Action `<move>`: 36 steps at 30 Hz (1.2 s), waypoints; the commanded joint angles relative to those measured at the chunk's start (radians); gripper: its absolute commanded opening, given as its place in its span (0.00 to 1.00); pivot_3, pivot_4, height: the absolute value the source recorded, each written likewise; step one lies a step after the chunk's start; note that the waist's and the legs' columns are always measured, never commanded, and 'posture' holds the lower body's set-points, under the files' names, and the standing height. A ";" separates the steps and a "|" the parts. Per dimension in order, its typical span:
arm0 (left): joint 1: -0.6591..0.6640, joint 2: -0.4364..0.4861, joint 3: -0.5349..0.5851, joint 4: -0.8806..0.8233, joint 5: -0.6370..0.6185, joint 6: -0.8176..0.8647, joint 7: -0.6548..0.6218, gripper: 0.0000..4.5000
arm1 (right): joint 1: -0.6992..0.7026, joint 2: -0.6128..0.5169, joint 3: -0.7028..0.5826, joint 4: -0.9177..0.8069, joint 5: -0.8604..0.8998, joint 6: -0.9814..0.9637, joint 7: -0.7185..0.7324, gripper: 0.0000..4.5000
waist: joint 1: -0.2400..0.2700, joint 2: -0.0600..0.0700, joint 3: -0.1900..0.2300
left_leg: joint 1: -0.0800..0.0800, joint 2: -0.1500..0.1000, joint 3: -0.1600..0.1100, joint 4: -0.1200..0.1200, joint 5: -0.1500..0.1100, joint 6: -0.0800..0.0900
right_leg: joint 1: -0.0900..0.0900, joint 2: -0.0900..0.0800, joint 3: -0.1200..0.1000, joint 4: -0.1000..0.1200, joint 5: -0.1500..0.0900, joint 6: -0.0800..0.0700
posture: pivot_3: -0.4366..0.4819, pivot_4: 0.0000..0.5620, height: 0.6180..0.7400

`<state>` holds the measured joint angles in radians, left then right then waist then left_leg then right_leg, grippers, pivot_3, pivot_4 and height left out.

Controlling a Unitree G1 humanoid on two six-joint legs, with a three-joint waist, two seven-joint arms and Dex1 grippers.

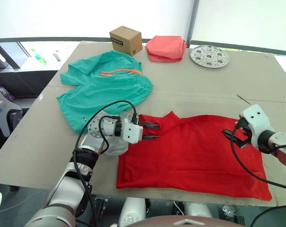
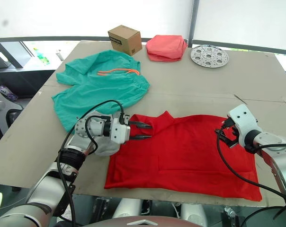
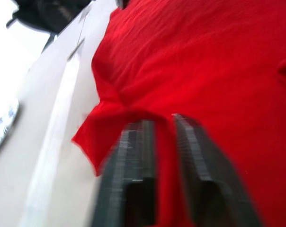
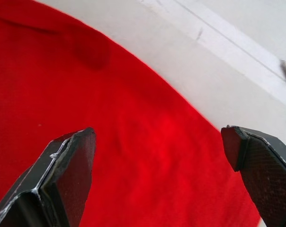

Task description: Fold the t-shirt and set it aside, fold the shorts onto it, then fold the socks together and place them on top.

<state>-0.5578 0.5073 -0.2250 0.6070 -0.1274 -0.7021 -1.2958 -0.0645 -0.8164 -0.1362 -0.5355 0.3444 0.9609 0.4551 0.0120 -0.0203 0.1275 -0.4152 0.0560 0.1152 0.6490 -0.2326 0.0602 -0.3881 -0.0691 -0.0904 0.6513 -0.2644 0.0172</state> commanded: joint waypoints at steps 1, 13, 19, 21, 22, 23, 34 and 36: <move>0.059 0.034 0.050 -0.183 -0.202 0.468 -0.018 0.51 | 0.034 0.003 -0.056 -0.102 0.054 -0.071 0.077 1.00 | -0.002 0.000 0.000 | 0.000 0.000 0.000 0.000 0.000 0.000 | 0.000 0.000 0.000 0.000 0.000 0.000 | 0.48 0.27 1.00; 0.105 0.007 0.196 -0.671 -0.546 1.724 0.468 0.51 | 0.137 0.035 -0.104 -0.251 0.183 -0.146 0.183 1.00 | 0.002 -0.001 0.001 | 0.001 0.000 -0.002 0.002 0.000 0.000 | 0.001 -0.001 0.001 0.001 -0.003 0.005 | 0.48 0.27 1.00; 0.069 -0.160 0.312 -0.719 -0.590 1.958 0.747 0.51 | 0.153 0.028 -0.100 -0.260 0.187 -0.186 0.201 1.00 | 0.002 -0.001 0.001 | 0.001 0.000 -0.002 0.001 0.001 -0.001 | 0.002 0.000 0.001 0.002 -0.003 0.004 | 0.48 0.27 1.00; 0.067 -0.179 0.298 -0.747 -0.582 1.985 0.781 0.51 | 0.155 0.025 -0.094 -0.254 0.178 -0.198 0.202 1.00 | 0.001 -0.001 0.001 | 0.001 -0.001 -0.002 0.001 0.001 -0.002 | 0.002 0.000 0.001 0.002 -0.003 0.004 | 0.48 0.27 1.00; 0.061 -0.202 0.304 -0.749 -0.582 1.995 0.808 0.51 | 0.156 0.024 -0.090 -0.253 0.175 -0.202 0.202 1.00 | 0.001 -0.001 0.001 | 0.001 -0.001 -0.002 0.001 0.001 -0.002 | 0.002 0.000 0.002 0.002 -0.003 0.004 | 0.48 0.27 1.00; 0.055 -0.221 0.307 -0.748 -0.580 1.997 0.831 0.51 | 0.158 0.023 -0.087 -0.251 0.172 -0.207 0.203 1.00 | 0.002 -0.001 0.001 | 0.001 -0.001 -0.002 0.001 0.001 -0.003 | 0.002 0.000 0.002 0.002 -0.002 0.004 | 0.48 0.27 1.00; 0.060 -0.049 0.114 -0.809 -0.437 1.727 0.675 0.01 | 0.196 0.021 -0.085 -0.246 0.151 -0.227 0.196 1.00 | 0.003 -0.001 0.001 | 0.001 -0.001 -0.002 0.000 0.002 -0.003 | 0.001 0.000 0.002 0.002 0.000 0.000 | 0.48 0.27 1.00; 0.059 0.026 0.045 -0.801 -0.340 1.485 0.523 0.01 | 0.194 0.023 -0.082 -0.233 0.140 -0.226 0.187 1.00 | 0.003 -0.001 0.001 | 0.001 -0.001 -0.002 0.000 0.001 -0.002 | 0.001 -0.001 0.002 0.001 -0.001 0.000 | 0.48 0.27 1.00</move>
<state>-0.4861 0.4958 -0.1439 -0.1546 -0.5289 0.9708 -0.6546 0.1330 -0.7840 -0.2058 -0.7645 0.4949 0.7563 0.6470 0.0151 -0.0211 0.1284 -0.4143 0.0552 0.1136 0.6491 -0.2318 0.0581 -0.3871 -0.0700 -0.0889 0.6520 -0.2650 0.0161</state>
